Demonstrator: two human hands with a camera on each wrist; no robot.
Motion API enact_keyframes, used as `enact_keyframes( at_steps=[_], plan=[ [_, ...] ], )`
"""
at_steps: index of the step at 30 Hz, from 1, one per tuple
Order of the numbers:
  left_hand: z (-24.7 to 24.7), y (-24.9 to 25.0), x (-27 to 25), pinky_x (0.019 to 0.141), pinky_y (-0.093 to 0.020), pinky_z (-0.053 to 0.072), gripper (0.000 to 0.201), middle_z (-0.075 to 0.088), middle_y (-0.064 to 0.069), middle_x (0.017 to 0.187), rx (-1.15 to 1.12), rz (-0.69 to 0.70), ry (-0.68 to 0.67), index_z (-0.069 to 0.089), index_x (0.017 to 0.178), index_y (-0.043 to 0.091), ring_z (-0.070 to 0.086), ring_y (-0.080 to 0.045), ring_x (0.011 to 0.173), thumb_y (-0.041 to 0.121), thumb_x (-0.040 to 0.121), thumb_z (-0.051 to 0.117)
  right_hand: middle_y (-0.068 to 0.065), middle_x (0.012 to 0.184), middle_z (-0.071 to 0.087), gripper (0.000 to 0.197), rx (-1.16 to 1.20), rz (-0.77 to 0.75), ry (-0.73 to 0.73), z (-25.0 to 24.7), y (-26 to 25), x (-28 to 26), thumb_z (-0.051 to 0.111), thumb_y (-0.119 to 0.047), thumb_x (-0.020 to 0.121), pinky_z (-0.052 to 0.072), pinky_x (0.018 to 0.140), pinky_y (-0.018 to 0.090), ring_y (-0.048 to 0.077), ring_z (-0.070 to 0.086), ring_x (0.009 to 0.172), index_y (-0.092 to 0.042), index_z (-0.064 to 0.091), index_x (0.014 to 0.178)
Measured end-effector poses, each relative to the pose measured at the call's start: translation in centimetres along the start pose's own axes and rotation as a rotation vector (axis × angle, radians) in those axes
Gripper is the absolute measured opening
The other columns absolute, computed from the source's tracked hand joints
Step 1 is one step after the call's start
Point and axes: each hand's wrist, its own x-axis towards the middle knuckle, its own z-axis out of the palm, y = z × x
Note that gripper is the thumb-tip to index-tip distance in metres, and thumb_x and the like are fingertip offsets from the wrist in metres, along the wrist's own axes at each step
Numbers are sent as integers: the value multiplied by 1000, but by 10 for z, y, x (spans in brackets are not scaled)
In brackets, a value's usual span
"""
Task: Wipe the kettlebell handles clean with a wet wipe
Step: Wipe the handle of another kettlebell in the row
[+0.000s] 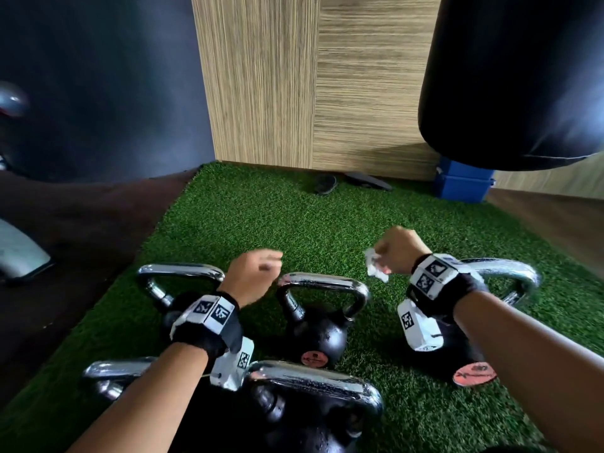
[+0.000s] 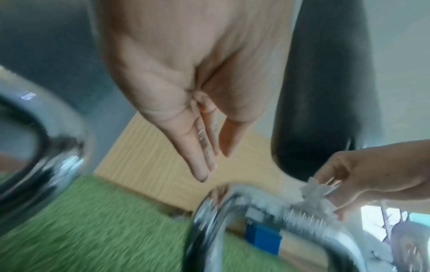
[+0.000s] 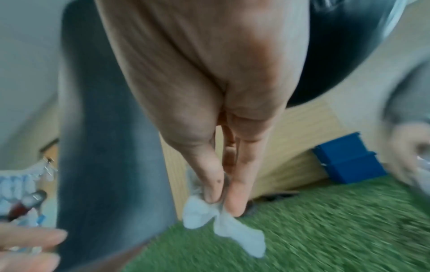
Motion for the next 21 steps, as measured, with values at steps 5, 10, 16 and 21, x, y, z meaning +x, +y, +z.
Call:
enact_keyframes(
  at_steps=[5,10,16,21],
  plan=[
    [-29,52,11,92,-39,60,39,78,3,108,-460,41,-54,69,121,24,74,-21,105,41,86,68,-1,94,76,28,425,-305,34,-25,-40,-16,82,-9,77,62,73,26,12,73,81,-11,73,103],
    [-31,61,15,84,-29,63,35,80,0,99,-567,22,-217,81,92,35,76,-17,91,56,66,72,1,80,77,36,679,-403,96,-17,-70,-23,89,-5,66,61,64,21,9,74,70,-9,65,92],
    [-26,58,23,77,-25,63,28,79,-9,104,-683,11,-242,78,99,19,78,-17,88,23,72,78,0,76,68,44,534,-422,269,1,-69,-19,94,-25,60,46,52,11,3,54,58,-12,60,86],
    [-32,45,38,93,-31,57,24,78,12,106,-142,102,-135,78,108,32,73,-3,98,31,84,81,9,111,59,56,579,-167,-48,21,-25,-15,78,2,74,51,59,18,12,57,88,-14,49,118]
  ],
)
